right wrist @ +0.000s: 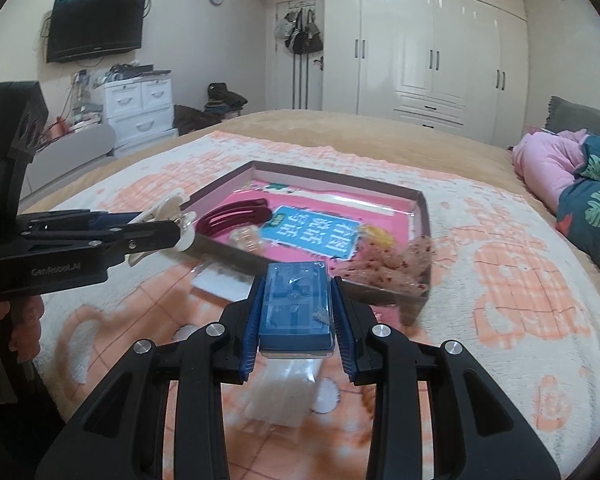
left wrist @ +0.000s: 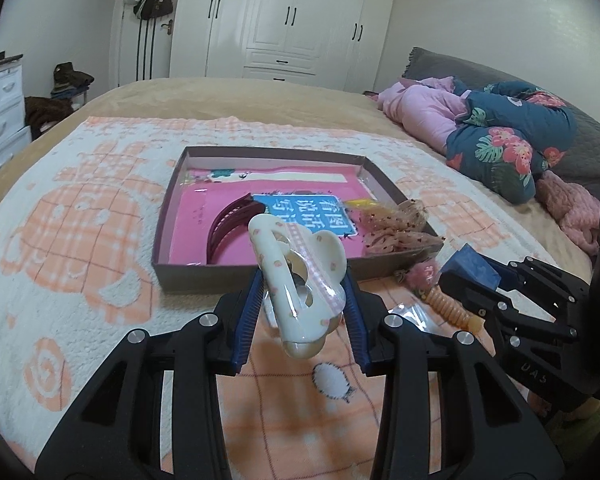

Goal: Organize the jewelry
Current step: 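Carry the claw clip and blue packet into the tray and open both tools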

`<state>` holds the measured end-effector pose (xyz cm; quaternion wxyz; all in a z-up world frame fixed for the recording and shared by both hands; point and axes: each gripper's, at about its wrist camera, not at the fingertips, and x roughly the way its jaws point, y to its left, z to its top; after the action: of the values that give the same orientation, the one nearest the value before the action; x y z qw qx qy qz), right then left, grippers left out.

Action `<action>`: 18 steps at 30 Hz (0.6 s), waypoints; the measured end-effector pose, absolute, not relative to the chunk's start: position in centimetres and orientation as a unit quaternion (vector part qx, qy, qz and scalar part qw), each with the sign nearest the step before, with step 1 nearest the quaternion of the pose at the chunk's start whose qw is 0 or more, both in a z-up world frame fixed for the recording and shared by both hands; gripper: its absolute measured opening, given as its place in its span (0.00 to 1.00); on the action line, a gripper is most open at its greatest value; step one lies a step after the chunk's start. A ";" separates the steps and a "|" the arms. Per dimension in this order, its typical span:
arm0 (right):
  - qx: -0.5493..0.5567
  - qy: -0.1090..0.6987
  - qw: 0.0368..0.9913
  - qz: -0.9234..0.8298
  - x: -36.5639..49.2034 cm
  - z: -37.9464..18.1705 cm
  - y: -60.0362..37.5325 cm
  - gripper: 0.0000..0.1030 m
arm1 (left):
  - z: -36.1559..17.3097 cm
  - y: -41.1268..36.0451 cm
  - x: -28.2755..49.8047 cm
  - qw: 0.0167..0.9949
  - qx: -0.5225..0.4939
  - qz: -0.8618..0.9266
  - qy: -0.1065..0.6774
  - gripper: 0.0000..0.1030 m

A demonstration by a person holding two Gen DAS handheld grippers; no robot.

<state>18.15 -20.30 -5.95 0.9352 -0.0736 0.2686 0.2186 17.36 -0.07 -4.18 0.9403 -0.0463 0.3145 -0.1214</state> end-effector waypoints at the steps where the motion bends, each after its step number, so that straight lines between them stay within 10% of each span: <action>1: -0.072 0.268 0.936 0.216 18.3 -5.9 -20.4 0.30 | -4.2 -0.2 17.6 0.940 -0.047 -0.123 0.314 0.30; 18: -0.045 0.253 0.949 0.181 20.6 -4.6 -22.9 0.30 | -3.7 -2.4 21.1 0.940 -0.045 -0.143 0.308 0.30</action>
<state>20.63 -22.94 -4.64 0.9491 -0.0453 0.2535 0.1814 21.14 -2.39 -3.68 0.9396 -0.0450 0.3078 -0.1432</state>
